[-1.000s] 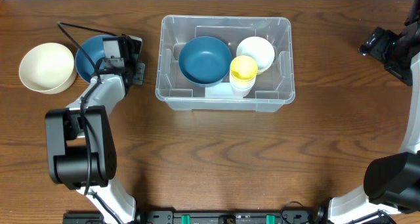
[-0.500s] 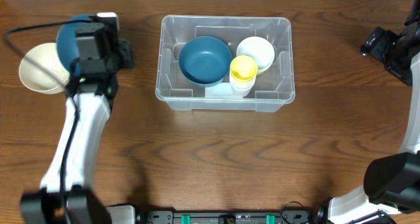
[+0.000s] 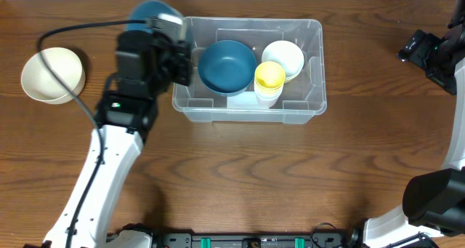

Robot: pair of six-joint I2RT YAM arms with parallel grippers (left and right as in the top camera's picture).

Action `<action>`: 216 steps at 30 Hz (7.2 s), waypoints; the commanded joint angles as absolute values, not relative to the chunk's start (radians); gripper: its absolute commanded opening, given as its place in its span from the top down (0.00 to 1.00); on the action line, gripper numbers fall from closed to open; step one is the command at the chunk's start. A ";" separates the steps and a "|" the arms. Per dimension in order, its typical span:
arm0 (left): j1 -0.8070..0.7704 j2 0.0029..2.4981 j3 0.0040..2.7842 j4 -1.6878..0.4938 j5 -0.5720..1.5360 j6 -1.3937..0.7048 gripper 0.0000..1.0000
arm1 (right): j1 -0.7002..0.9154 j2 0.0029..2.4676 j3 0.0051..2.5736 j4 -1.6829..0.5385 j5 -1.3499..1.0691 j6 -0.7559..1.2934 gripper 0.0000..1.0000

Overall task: Pack container
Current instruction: 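Carry the dark-blue bowl into the bin onto the other bowl, then release the bowl and move the left gripper to the cream bowl, then grasp the cream bowl rim with the left gripper, then carry the cream bowl into the bin and lower it onto the blue bowls, then release the cream bowl and pull the left gripper back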

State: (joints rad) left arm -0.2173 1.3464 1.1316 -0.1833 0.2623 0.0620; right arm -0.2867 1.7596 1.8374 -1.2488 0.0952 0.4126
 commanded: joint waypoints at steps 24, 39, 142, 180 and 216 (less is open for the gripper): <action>-0.503 1.662 1.137 -0.084 0.040 0.252 0.94 | -0.288 1.753 1.848 -1.249 0.108 0.421 0.01; -0.503 1.697 1.137 0.038 0.039 0.255 0.39 | -0.288 1.753 1.848 -1.249 0.108 0.421 0.01; 0.105 1.477 1.137 -0.038 -0.044 0.065 0.94 | -0.288 1.753 1.848 -1.249 0.108 0.421 0.01; -0.527 1.715 1.137 0.070 0.037 0.213 0.94 | -0.288 1.753 1.848 -1.249 0.108 0.421 0.01; -0.490 1.530 1.140 -0.047 -0.098 0.138 0.32 | -0.288 1.753 1.848 -1.249 0.108 0.421 0.01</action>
